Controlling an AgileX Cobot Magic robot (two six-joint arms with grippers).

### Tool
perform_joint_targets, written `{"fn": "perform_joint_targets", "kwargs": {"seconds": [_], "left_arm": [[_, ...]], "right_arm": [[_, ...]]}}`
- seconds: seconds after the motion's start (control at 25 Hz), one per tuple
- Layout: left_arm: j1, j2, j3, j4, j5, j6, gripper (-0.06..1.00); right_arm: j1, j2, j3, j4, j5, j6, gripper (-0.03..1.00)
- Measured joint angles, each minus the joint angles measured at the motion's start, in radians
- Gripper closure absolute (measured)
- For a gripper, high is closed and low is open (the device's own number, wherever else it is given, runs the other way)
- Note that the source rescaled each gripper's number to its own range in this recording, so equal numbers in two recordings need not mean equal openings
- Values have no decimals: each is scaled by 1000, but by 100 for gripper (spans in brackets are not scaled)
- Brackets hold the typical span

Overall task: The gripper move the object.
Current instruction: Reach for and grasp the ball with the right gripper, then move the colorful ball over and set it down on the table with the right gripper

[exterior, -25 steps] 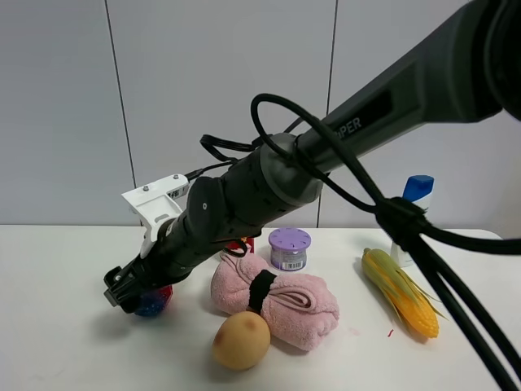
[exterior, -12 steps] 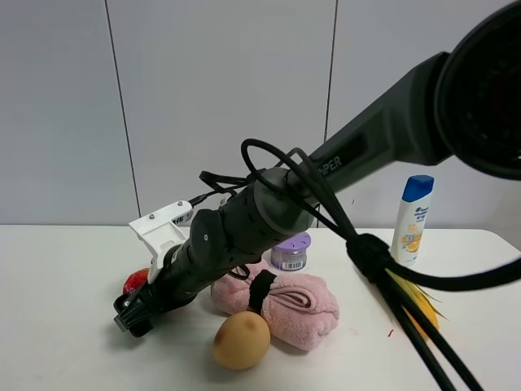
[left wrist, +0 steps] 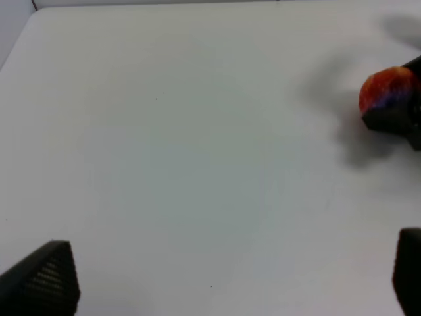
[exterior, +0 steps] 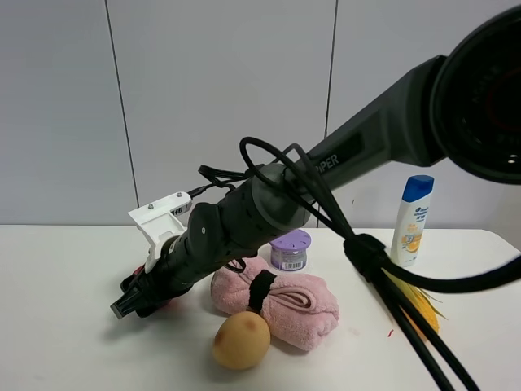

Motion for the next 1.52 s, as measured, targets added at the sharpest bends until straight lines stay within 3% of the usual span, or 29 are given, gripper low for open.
{"fn": "perform_joint_targets", "kwargs": {"seconds": [0.28,0.68,1.12,1.52], "left_arm": [[0,0,0,0,0,0,-6],[0,0,0,0,0,0,-6],[0,0,0,0,0,0,-6],[0,0,0,0,0,0,-6]], "right_arm": [[0,-1,0,1,5,0,97],[8,-156,0,7,117,18,97],[56,-448,0,-18,499,95,97],[76,-720,0,-300,938,443,97]]}}
